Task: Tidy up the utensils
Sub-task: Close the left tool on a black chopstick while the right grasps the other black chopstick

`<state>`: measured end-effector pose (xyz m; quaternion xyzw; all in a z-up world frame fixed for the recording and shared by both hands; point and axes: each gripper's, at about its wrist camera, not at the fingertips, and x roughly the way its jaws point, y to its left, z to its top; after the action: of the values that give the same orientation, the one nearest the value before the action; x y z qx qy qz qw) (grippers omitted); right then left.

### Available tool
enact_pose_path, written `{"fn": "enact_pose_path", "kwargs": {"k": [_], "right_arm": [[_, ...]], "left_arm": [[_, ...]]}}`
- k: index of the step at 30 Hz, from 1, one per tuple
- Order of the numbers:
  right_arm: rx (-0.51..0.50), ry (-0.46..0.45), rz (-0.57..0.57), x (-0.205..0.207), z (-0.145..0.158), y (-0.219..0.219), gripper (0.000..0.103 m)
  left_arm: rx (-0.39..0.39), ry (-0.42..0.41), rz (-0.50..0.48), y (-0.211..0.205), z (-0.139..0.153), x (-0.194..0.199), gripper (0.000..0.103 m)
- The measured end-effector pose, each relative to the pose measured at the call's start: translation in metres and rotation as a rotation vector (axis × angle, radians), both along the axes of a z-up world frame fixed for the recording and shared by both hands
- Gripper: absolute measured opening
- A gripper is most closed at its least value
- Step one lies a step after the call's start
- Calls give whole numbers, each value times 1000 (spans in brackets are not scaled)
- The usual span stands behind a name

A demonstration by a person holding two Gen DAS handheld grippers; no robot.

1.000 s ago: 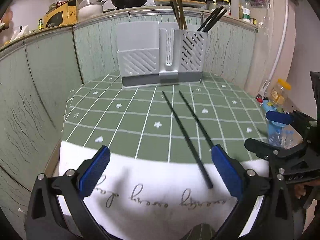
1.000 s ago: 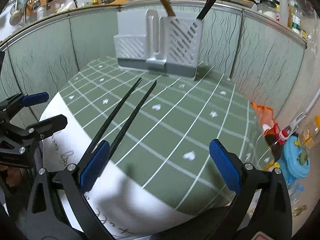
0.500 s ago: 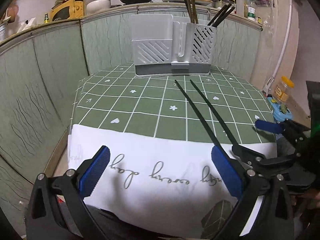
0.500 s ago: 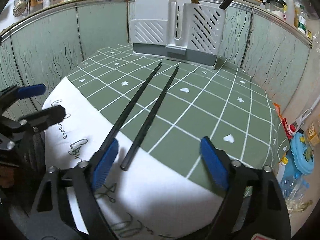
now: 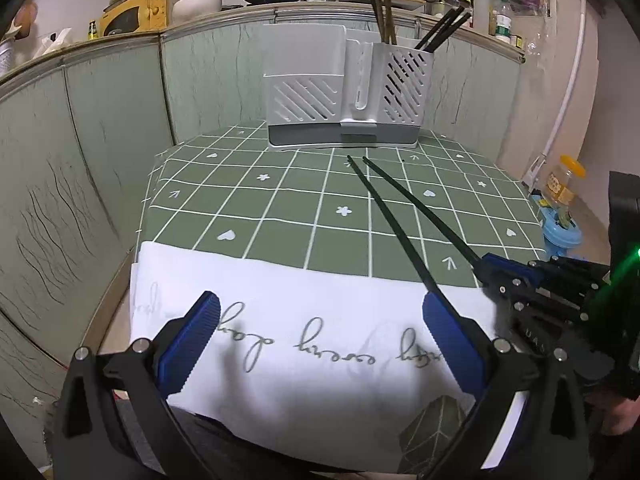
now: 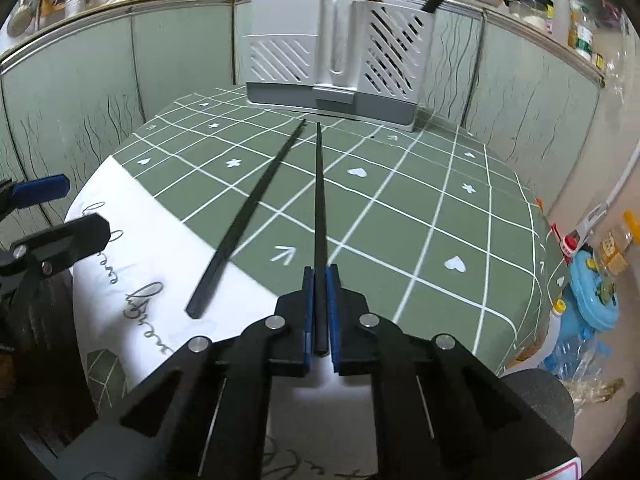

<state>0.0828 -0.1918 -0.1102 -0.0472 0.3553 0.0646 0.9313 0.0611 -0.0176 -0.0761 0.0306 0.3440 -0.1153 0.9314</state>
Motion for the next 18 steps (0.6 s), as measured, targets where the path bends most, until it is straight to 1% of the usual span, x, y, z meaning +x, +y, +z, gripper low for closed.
{"fn": "enact_pose_path", "kwargs": {"k": [4, 10, 11, 15, 16, 17, 18], "right_arm": [[12, 12, -27, 3, 2, -18, 6], [22, 15, -66, 3, 4, -44, 6], [28, 15, -70, 2, 4, -49, 6], [34, 11, -74, -1, 4, -55, 6], [34, 10, -75, -2, 4, -56, 6], [35, 8, -76, -2, 4, -57, 6], [37, 7, -78, -3, 4, -58, 6]], "left_arm": [[-14, 2, -5, -11, -3, 1, 99], [15, 4, -24, -45, -13, 0, 98], [17, 7, -28, -51, -15, 0, 95], [47, 27, -21, -67, -24, 5, 72], [58, 31, -16, -72, -27, 6, 69], [72, 17, -9, -75, -28, 5, 65], [84, 17, -8, -79, -30, 6, 58]]}}
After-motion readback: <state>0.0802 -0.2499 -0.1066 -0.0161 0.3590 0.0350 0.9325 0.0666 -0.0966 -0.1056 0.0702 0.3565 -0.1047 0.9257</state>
